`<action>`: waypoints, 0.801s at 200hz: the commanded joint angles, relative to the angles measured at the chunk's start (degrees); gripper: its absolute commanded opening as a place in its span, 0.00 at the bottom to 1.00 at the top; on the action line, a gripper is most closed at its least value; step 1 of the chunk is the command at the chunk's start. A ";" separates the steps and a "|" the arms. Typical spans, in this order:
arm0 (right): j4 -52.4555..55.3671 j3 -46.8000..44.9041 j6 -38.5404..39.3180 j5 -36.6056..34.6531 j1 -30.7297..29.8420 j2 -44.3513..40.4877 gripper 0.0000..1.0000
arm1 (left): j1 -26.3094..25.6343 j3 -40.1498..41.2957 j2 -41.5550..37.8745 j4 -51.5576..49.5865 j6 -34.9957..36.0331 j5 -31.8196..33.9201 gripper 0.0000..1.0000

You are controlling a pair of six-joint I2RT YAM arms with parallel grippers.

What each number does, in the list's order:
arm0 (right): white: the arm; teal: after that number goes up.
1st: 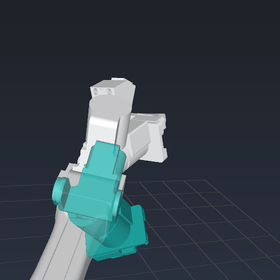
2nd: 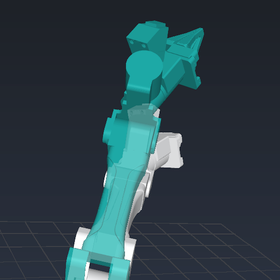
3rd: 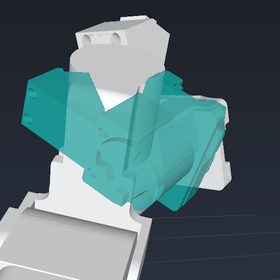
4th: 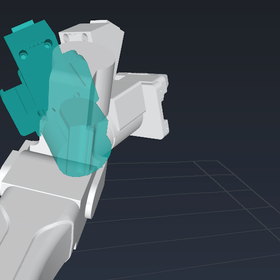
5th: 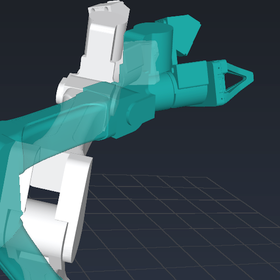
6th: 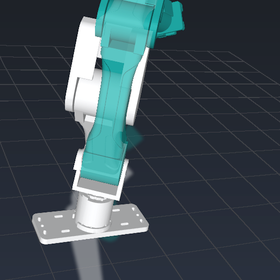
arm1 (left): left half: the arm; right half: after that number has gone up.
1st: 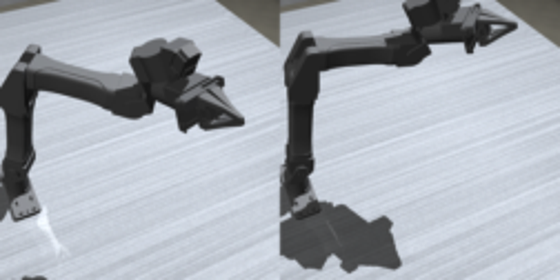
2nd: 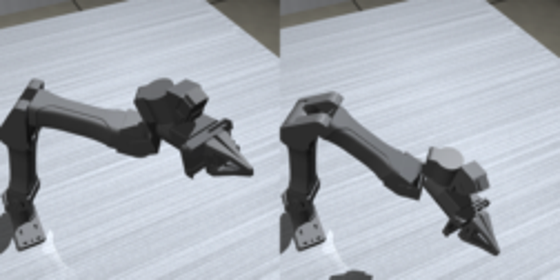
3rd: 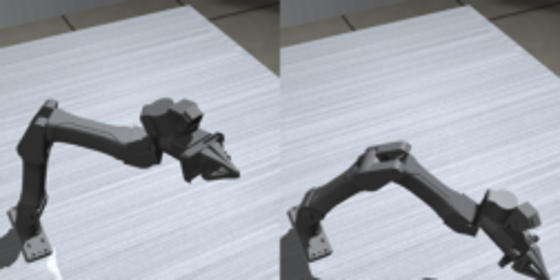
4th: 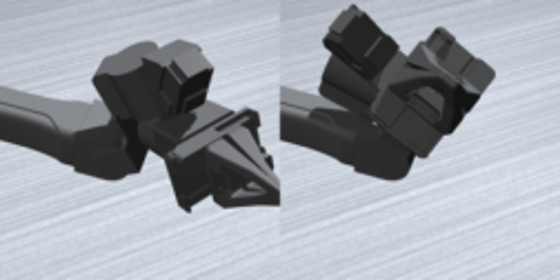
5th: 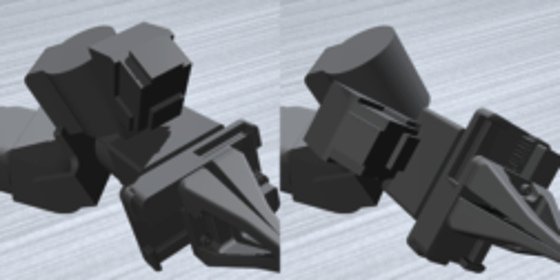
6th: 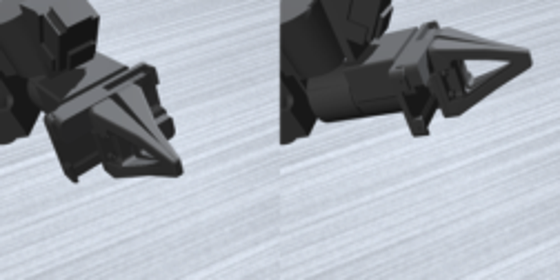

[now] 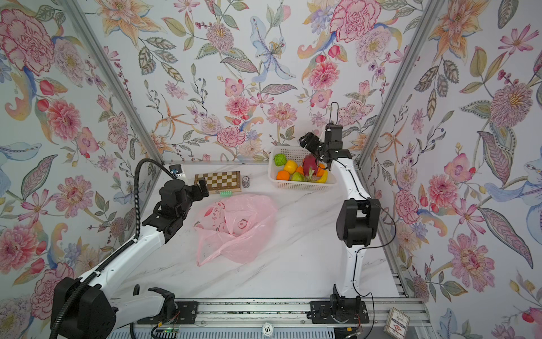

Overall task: Untie the knot of the plastic bag and take out the fruit
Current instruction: Place the fruit in the basket, then reset both arms

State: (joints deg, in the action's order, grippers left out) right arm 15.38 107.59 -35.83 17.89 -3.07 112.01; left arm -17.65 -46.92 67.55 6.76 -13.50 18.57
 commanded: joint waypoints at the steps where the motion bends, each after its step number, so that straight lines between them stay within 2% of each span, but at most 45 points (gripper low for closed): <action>1: -8.50 -16.83 4.62 -6.37 2.72 -10.66 0.90 | 1.20 6.71 -3.18 3.93 2.72 9.79 0.99; 20: -16.78 -33.57 5.20 -12.12 5.45 -19.66 0.91 | 2.15 12.19 -4.72 6.04 3.95 9.60 0.99; 36: -19.96 -43.44 7.85 -17.77 6.77 -24.56 0.93 | 2.53 15.76 -4.99 8.84 4.78 8.23 0.99; 53: -20.97 -49.68 14.26 -22.19 7.35 -27.57 0.98 | 2.79 18.74 -4.35 12.90 6.12 6.71 0.99; 75: -22.62 -55.06 20.60 -28.64 7.55 -29.08 0.99 | 3.33 22.71 -1.56 22.61 9.22 3.56 0.99; 90: -27.11 -58.74 22.58 -31.43 8.02 -28.65 0.99 | 5.08 19.92 1.52 21.46 10.43 -0.83 0.99; 100: -30.29 -60.75 23.11 -31.44 8.61 -27.39 0.99 | 5.97 18.17 4.11 21.64 11.46 -2.46 0.99; 121: -36.77 -62.83 24.06 -29.50 9.55 -22.05 0.99 | 7.67 17.03 10.12 29.25 14.89 -4.90 0.99; 132: -34.75 -59.22 23.35 -27.21 10.24 -19.15 0.99 | 8.68 15.53 12.85 31.56 15.24 -5.26 0.99; 147: -46.60 -60.48 22.02 -21.15 10.96 -15.84 0.99 | 11.08 14.50 15.85 36.07 13.49 -9.00 0.99; 153: -53.14 -61.20 20.92 -19.79 10.85 -14.10 0.99 | 12.04 15.13 17.32 41.18 12.49 -10.74 0.99; 160: -55.00 -60.50 20.14 -17.26 10.90 -12.28 0.99 | 12.62 15.50 19.05 44.48 13.37 -12.30 0.99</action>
State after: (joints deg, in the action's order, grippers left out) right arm -22.70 46.87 -14.46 -6.92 7.55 95.24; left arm -7.79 -30.39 82.81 36.69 -1.06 12.86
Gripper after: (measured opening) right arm 0.989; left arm 0.989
